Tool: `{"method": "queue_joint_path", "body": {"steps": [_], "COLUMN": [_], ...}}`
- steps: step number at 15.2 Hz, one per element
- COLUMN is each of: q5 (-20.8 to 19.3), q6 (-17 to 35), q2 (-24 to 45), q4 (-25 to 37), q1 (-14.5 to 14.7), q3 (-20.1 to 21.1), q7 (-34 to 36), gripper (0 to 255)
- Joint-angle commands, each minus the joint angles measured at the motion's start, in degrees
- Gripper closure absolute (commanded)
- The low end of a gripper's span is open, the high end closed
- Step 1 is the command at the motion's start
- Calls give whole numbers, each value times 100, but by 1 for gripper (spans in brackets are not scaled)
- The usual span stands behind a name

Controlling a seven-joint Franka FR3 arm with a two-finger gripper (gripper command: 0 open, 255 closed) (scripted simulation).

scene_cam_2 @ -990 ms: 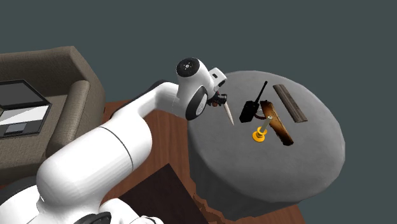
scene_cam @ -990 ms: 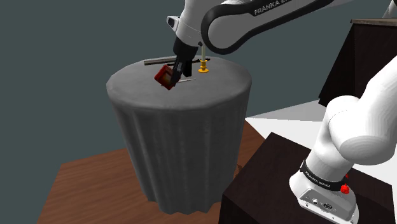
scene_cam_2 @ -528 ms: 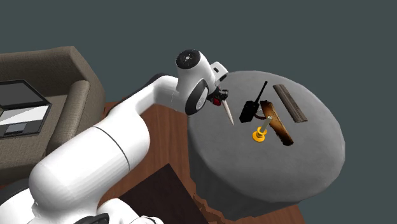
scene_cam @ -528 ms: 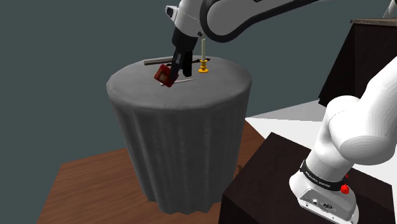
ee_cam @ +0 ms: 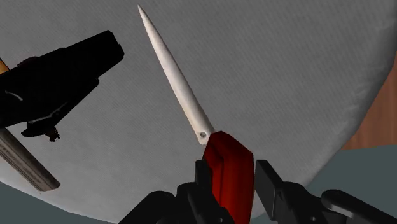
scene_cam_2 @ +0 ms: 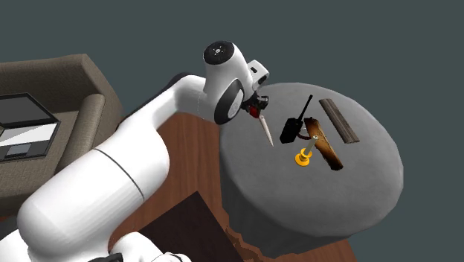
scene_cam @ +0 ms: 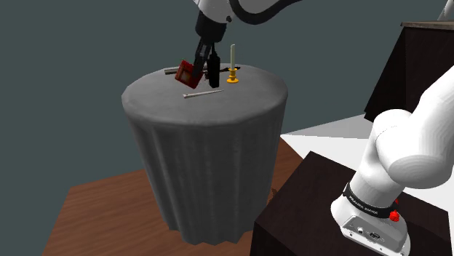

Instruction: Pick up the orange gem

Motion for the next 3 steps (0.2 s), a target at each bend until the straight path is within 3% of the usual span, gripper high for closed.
{"method": "queue_joint_path", "body": {"steps": [1,3], "q5": [6,7], "q6": [-156,-168], "q2": [3,4], "q4": [158,170], "q1": [4,4], "q3": [4,4], "q7": [-7,-9], "gripper": [255,255]}}
